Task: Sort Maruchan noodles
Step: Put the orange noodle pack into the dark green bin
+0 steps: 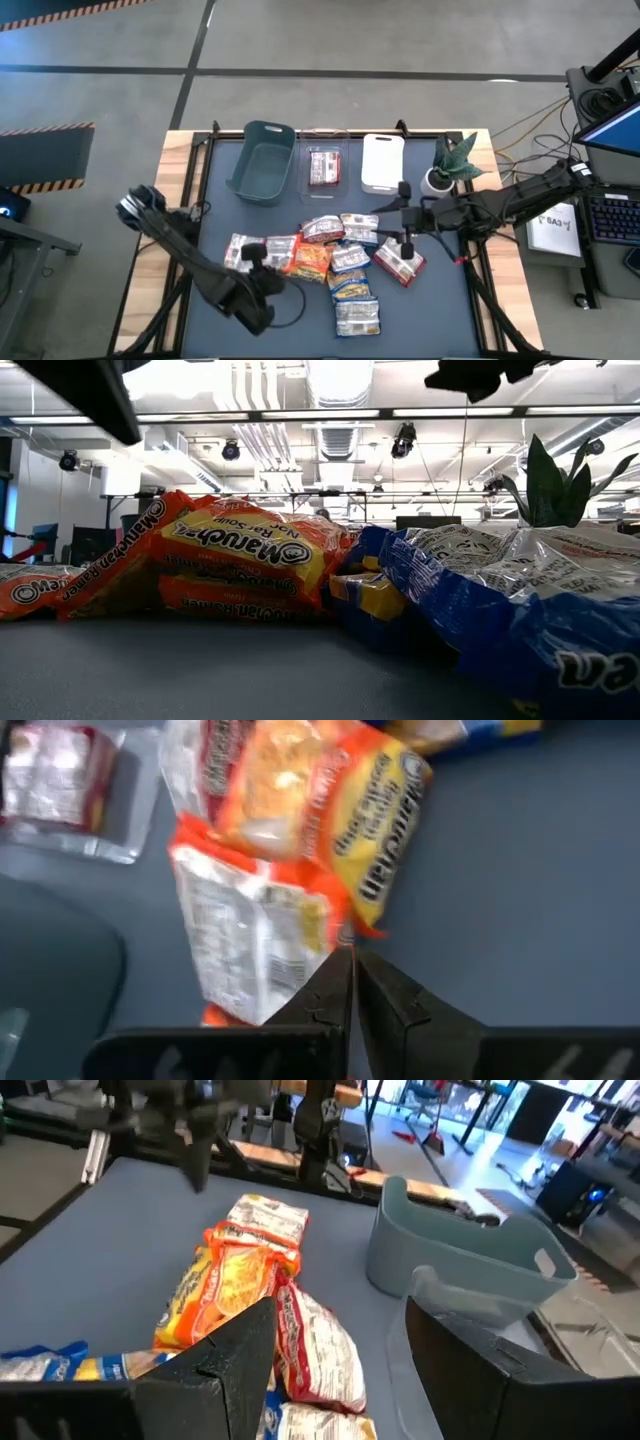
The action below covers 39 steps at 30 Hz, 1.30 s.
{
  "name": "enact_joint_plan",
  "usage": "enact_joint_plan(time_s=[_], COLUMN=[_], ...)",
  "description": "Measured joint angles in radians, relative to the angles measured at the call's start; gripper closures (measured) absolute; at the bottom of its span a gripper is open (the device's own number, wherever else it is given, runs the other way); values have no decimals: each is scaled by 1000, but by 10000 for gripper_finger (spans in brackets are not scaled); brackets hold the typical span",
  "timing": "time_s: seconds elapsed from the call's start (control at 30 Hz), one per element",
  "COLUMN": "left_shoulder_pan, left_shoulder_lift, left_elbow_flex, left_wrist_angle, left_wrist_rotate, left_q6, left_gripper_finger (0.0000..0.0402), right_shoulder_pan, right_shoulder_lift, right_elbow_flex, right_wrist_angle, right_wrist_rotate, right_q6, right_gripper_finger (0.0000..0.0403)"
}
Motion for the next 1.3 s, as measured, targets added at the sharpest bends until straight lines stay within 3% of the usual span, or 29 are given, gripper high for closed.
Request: enact_joint_plan(time_s=[0.2, 0.37, 0.57, 0.77, 0.87, 1.17, 1.3], left_shoulder_pan=[-17, -25, -24, -29, -29, -36, -42], left_shoulder_lift=[54, 53, 60, 155, 198, 263, 263], left_elbow_flex=[11, 3, 3, 17, 25, 3, -18], left_wrist_angle=[2, 2, 3, 22, 1, -104, -100], left_wrist_rotate=[-5, -6, -12, -62, -63, -66, -124], left_q6=[-125, -194, -203, -219, -236, -400, -443], left_gripper_finger=[397, 363, 278, 179, 150, 141, 141], right_shoulder_pan=[0, 0, 0, 0, 0, 0, 0], right_shoulder_lift=[-21, -33, -38, -38, -38, -38, -38], right_elbow_flex=[1, 2, 2, 2, 2, 2, 2], right_wrist_angle=[-2, 7, 8, 6, 6, 6, 6], right_wrist_rotate=[-8, -8, -8, -8, -8, -8, -8], right_q6=[-20, -35, -46, -46, -46, -48, -52], right_gripper_finger=[193, 193, 193, 193, 193, 193, 193])
